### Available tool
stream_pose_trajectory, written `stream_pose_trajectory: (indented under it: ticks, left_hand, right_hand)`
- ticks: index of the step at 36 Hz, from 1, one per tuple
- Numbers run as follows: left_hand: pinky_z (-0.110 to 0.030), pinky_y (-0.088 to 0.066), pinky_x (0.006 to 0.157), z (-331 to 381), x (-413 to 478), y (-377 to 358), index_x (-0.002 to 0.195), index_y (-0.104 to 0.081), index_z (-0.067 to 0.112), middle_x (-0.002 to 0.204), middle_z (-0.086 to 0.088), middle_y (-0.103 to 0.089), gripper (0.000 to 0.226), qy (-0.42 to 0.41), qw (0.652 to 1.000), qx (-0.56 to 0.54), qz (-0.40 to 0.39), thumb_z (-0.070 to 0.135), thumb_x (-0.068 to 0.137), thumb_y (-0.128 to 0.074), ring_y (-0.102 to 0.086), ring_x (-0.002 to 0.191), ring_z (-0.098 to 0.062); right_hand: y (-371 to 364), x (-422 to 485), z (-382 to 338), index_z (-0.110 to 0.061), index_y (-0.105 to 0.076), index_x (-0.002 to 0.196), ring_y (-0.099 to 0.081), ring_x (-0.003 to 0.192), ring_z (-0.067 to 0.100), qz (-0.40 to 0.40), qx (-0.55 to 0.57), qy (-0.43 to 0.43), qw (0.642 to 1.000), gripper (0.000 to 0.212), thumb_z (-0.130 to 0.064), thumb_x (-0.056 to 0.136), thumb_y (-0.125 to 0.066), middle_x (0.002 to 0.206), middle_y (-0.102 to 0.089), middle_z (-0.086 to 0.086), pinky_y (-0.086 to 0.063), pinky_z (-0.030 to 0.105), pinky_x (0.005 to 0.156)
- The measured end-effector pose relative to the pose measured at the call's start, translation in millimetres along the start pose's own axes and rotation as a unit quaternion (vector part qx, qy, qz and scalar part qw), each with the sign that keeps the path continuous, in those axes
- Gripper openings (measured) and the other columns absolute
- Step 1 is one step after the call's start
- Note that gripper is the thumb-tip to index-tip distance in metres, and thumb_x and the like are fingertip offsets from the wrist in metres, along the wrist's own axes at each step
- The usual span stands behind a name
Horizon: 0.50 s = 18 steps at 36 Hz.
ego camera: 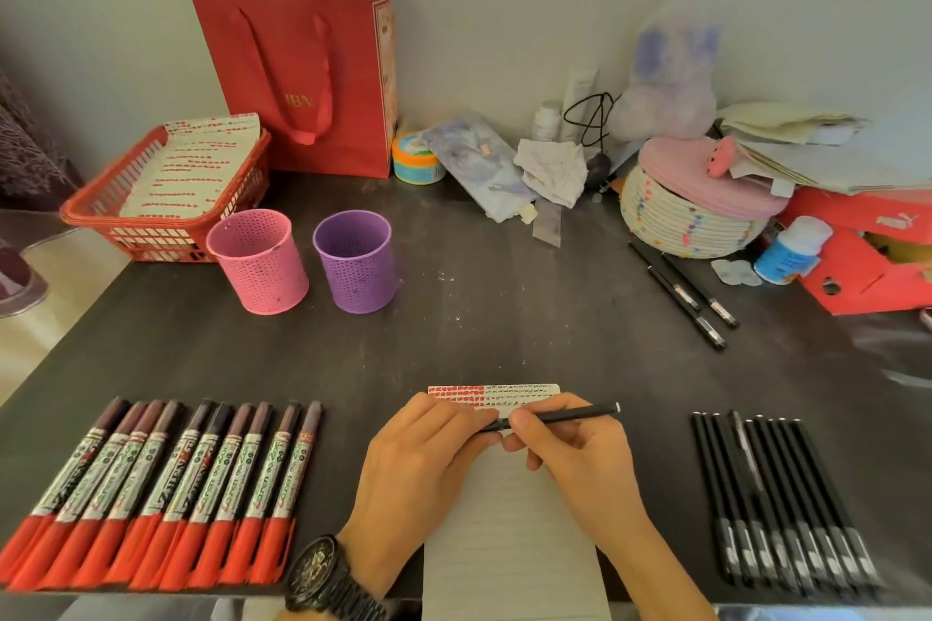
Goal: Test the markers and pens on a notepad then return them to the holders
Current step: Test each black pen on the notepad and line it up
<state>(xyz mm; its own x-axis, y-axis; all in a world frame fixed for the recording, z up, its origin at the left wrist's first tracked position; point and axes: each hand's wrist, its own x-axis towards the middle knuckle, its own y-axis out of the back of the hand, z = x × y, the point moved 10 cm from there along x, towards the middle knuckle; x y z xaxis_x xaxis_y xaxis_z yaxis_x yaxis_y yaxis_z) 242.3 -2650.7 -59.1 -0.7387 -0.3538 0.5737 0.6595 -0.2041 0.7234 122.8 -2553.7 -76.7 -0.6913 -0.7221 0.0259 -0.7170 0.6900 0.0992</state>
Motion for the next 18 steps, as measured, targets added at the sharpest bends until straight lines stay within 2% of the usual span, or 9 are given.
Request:
stream_pose_trajectory:
  ticks: [7,11,13,15,18]
  left_hand:
    - [-0.005,-0.036,0.09,-0.1,1.9,-4.5,0.114,-0.07,0.031,0.114,0.02,-0.067,0.026,0.004,1.0,-0.021,-0.016,0.042,0.098,-0.053,-0.054,0.1,0.001]
    - [-0.011,-0.044,0.084,-6.0,1.7,-12.6,0.119,-0.065,0.037,0.112,0.025,-0.064,0.032,0.04,0.998,0.0,-0.051,0.052,0.096,-0.049,-0.056,0.102,0.001]
    - [-0.014,-0.045,0.084,-15.3,-1.6,-18.3,0.13,-0.056,0.036,0.116,0.024,-0.061,0.046,0.087,0.993,0.018,-0.077,0.059,0.09,-0.052,-0.054,0.107,0.001]
    - [-0.016,-0.04,0.091,-26.1,-5.9,-23.0,0.139,-0.048,0.037,0.124,0.024,-0.056,0.057,0.131,0.986,0.025,-0.096,0.061,0.088,-0.055,-0.048,0.115,0.002]
    - [-0.02,-0.036,0.103,-38.2,-9.2,-29.5,0.141,-0.043,0.039,0.137,0.026,-0.047,0.058,0.167,0.979,0.017,-0.119,0.063,0.089,-0.051,-0.039,0.129,0.002]
  right_hand:
    - [-2.8,2.4,4.2,-0.04,-0.076,0.093,-0.072,0.071,0.018,-0.011,-0.034,-0.002,0.999,0.015,-0.026,0.091,-0.071,0.081,-0.078,0.0,-0.056,0.023,0.062]
    - [-1.6,-0.8,2.5,-0.043,-0.074,0.096,-0.071,0.072,0.013,-0.005,-0.038,0.0,0.999,0.023,-0.02,0.092,-0.072,0.087,-0.078,-0.002,-0.052,0.019,0.058]
    - [8.0,-3.6,1.9,-0.04,-0.073,0.098,-0.067,0.066,0.012,0.015,-0.028,-0.006,0.999,0.023,-0.018,0.094,-0.068,0.09,-0.077,-0.002,-0.048,0.019,0.053]
    - [28.0,-7.6,-1.3,-0.032,-0.073,0.1,-0.065,0.061,0.014,0.053,-0.007,-0.01,0.999,0.017,-0.018,0.097,-0.063,0.091,-0.077,0.001,-0.047,0.022,0.048]
    - [72.8,-16.1,-11.2,-0.026,-0.074,0.093,-0.065,0.059,0.016,0.108,0.026,-0.01,0.994,0.013,-0.025,0.093,-0.061,0.089,-0.075,0.005,-0.047,0.023,0.045]
